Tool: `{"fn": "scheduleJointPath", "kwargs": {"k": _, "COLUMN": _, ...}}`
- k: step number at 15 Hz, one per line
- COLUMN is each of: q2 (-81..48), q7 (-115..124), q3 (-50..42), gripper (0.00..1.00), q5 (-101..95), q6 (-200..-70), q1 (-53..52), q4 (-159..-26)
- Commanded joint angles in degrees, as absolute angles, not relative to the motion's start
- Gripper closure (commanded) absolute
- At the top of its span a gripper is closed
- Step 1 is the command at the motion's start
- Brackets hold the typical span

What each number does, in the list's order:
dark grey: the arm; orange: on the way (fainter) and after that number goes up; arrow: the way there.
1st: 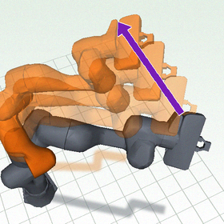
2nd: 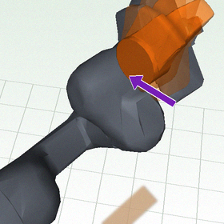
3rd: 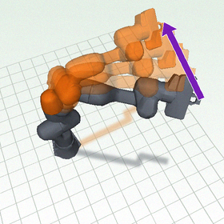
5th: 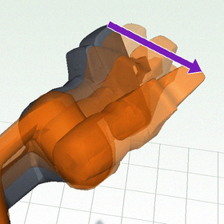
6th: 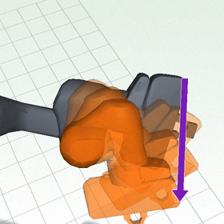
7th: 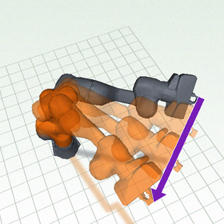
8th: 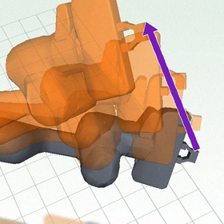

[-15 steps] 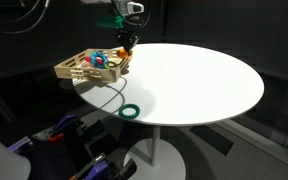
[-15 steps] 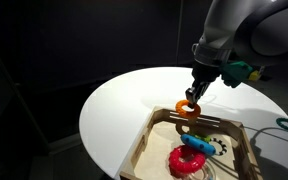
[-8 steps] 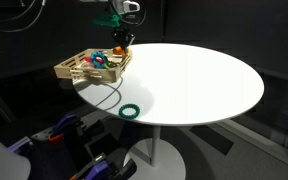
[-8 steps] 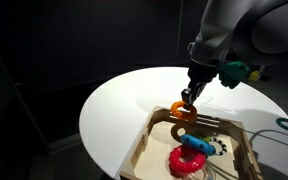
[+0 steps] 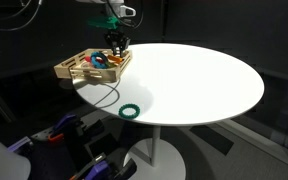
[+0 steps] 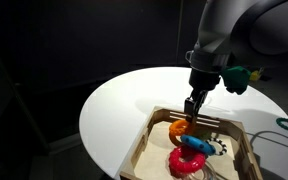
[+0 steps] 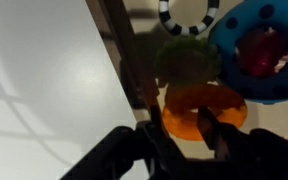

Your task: Move the orange ring from the table to the tray

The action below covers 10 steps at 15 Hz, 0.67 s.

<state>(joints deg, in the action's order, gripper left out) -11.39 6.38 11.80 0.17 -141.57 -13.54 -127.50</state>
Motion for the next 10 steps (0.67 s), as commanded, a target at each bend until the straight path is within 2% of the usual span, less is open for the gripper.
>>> {"fn": "scheduleJointPath", "kwargs": {"k": 1, "q2": -12.38, "q7": 7.86, "q3": 10.42, "gripper": 0.25, "q5": -3.49, "q6": -137.3, "q1": -13.73, "q4": -126.96}}
{"fn": "scheduleJointPath", "kwargs": {"k": 4, "q2": -13.75, "q7": 12.69, "q3": 8.98, "gripper": 0.02, "q5": -9.64, "q6": -133.15, "q1": -14.8, "q4": -125.92}}
{"fn": "scheduleJointPath", "kwargs": {"k": 10, "q2": -14.11, "q7": 12.2, "q3": 8.71, "gripper": 0.0, "q5": -11.42, "q6": -131.58, "q1": -13.96, "q4": -127.24}}
